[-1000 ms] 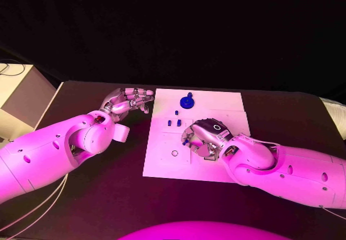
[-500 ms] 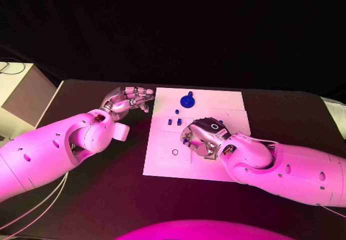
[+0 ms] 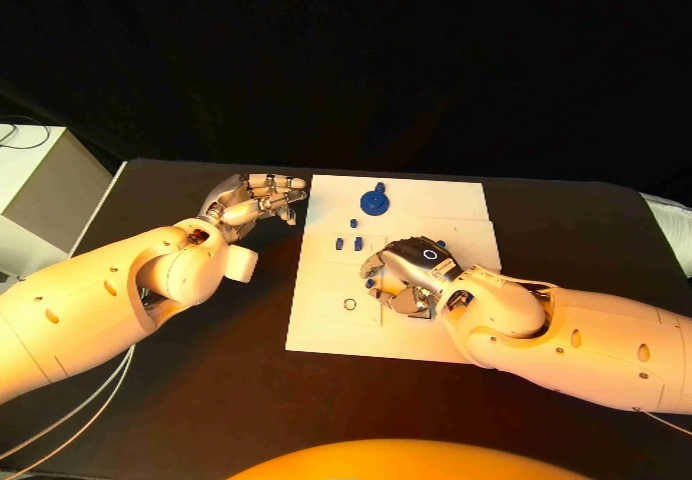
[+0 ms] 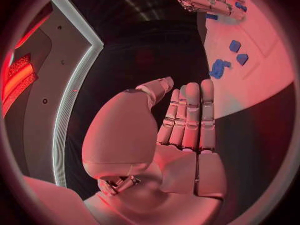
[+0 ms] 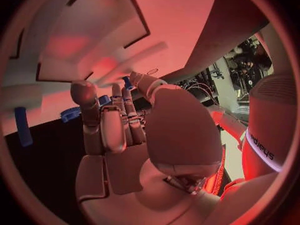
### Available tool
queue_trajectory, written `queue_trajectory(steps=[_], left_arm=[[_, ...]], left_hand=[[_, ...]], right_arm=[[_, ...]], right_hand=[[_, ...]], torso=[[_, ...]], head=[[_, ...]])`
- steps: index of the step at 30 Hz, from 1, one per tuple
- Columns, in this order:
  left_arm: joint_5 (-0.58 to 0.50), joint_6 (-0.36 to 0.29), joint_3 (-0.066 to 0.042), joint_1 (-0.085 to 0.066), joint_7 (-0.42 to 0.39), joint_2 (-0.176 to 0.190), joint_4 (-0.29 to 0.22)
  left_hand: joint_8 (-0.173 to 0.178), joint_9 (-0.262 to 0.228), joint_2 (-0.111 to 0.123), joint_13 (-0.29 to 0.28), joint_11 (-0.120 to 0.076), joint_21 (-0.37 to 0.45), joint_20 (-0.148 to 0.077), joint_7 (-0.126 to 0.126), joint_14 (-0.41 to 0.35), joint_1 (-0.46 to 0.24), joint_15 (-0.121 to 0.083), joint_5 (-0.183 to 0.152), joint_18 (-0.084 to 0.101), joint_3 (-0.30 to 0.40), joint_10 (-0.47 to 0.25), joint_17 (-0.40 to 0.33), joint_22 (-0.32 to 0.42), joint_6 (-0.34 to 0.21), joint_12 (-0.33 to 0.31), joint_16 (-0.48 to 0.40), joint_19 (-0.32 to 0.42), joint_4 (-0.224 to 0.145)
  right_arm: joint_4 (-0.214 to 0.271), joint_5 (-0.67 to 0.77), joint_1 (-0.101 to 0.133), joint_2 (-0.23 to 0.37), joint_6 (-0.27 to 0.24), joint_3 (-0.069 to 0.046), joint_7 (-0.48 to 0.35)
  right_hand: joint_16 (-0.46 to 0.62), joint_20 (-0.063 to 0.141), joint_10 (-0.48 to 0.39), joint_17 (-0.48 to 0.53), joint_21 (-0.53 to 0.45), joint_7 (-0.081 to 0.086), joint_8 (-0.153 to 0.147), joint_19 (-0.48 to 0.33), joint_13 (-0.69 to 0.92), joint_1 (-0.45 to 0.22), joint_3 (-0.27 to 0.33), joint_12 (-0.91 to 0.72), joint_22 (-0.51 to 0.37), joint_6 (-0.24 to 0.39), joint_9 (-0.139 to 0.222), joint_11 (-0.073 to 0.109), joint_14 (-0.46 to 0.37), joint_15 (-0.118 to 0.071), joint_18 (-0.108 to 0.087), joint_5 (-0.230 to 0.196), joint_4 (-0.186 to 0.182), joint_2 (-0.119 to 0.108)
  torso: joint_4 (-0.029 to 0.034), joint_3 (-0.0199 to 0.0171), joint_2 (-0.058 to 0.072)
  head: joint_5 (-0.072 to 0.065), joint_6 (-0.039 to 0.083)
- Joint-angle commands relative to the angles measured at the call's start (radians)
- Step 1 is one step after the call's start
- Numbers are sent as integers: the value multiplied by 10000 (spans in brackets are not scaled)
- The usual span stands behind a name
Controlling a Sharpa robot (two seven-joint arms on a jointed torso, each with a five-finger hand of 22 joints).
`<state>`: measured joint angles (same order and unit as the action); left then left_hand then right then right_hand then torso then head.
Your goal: Assemble the parts on the task board
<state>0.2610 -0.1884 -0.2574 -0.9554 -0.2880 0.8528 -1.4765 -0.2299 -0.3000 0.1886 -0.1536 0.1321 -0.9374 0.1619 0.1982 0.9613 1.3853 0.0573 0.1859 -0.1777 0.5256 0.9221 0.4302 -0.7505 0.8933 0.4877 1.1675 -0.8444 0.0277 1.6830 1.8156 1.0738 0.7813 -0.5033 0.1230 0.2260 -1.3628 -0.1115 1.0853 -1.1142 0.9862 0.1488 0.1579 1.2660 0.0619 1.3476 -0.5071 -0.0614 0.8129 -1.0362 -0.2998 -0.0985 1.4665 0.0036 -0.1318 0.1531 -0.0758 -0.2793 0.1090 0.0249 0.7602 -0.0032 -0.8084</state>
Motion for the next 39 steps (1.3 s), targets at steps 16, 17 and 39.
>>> queue_trajectory(steps=[16,17,39], left_arm=[[-53,62,-9,10,-18,-14,14],[-53,66,-9,11,-18,-15,18],[-53,134,-8,23,0,-68,59]], left_hand=[[-64,15,-35,15,21,35,-1,-17,6,25,72,51,-61,-44,-61,-1,11,-69,42,62,-55,2],[-64,15,-35,15,21,35,-1,-17,6,25,72,51,-61,-44,-61,-1,11,-69,42,62,-55,2],[-65,20,-40,15,25,53,3,-13,2,28,77,47,-61,-54,-90,-3,24,-100,58,64,-66,16]], right_arm=[[280,-581,14,378,-753,-25,-272],[328,-821,44,463,-775,-39,-341],[-247,-3301,1530,2115,946,-263,-1112]], right_hand=[[341,-57,-674,570,-909,-20,-502,-173,39,899,1733,-231,-794,292,210,-75,0,146,-231,7,-716,318],[296,-51,-611,494,-873,-20,-511,-132,47,923,1768,-281,-738,278,218,-60,26,136,-221,8,-778,327],[-287,67,402,-353,40,-26,-640,422,33,1190,1055,-676,449,152,280,100,249,11,-29,555,-1091,61]], torso=[[16,-2,1],[19,-1,-3],[-1,-4,-6]], head=[[-104,100],[-126,118],[-479,449]])
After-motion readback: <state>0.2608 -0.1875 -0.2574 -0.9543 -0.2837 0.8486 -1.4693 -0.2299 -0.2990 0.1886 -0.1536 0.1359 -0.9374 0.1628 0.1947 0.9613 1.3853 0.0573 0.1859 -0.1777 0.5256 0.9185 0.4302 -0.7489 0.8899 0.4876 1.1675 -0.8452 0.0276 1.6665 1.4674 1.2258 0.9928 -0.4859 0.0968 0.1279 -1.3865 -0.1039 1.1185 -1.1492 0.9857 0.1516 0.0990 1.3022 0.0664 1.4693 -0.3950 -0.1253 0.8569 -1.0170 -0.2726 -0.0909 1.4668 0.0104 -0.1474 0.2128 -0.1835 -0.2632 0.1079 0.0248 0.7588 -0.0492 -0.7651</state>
